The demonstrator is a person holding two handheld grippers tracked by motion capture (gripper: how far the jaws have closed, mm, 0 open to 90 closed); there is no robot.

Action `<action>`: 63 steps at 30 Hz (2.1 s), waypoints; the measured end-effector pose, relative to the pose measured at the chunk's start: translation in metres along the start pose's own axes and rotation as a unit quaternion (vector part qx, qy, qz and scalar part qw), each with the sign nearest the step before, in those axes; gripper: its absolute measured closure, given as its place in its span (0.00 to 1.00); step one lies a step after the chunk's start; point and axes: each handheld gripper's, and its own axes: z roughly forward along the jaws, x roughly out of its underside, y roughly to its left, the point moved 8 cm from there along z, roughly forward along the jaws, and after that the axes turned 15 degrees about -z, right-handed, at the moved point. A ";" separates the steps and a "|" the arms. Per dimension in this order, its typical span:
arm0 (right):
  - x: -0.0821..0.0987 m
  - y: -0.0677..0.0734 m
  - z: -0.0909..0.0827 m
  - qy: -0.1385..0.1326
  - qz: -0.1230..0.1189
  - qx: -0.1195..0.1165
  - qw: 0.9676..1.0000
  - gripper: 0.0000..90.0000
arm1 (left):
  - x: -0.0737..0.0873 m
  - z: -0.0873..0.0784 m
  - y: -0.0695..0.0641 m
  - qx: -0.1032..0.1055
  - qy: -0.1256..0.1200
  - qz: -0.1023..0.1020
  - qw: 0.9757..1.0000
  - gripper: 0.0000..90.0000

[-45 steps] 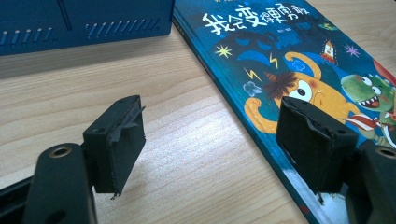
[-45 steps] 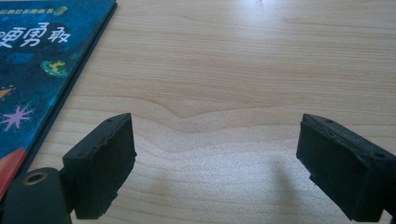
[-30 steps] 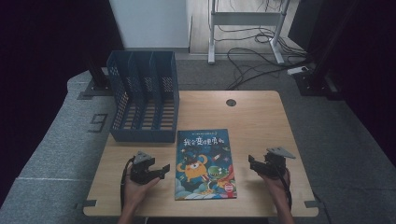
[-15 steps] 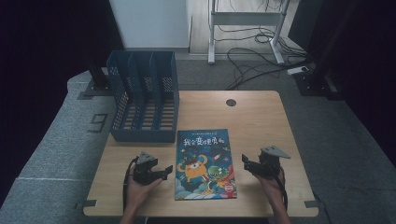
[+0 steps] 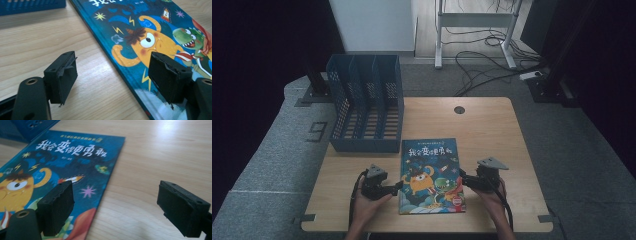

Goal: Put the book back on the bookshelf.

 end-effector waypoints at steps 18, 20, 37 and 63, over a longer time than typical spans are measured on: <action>0.014 0.037 0.026 0.038 -0.021 -0.043 0.998 0.15 | 0.015 0.020 -0.025 0.011 0.031 0.027 0.999 0.25; 0.015 0.039 0.027 0.042 -0.019 -0.048 0.998 0.15 | 0.015 0.021 -0.025 0.012 0.033 0.027 0.999 0.25; 0.019 0.046 0.033 0.049 -0.013 -0.062 0.997 0.15 | 0.018 0.026 -0.031 0.011 0.031 0.029 0.999 0.23; 0.015 0.049 0.030 0.038 0.021 -0.094 0.995 0.20 | 0.018 0.028 -0.031 0.006 0.027 0.036 0.999 0.22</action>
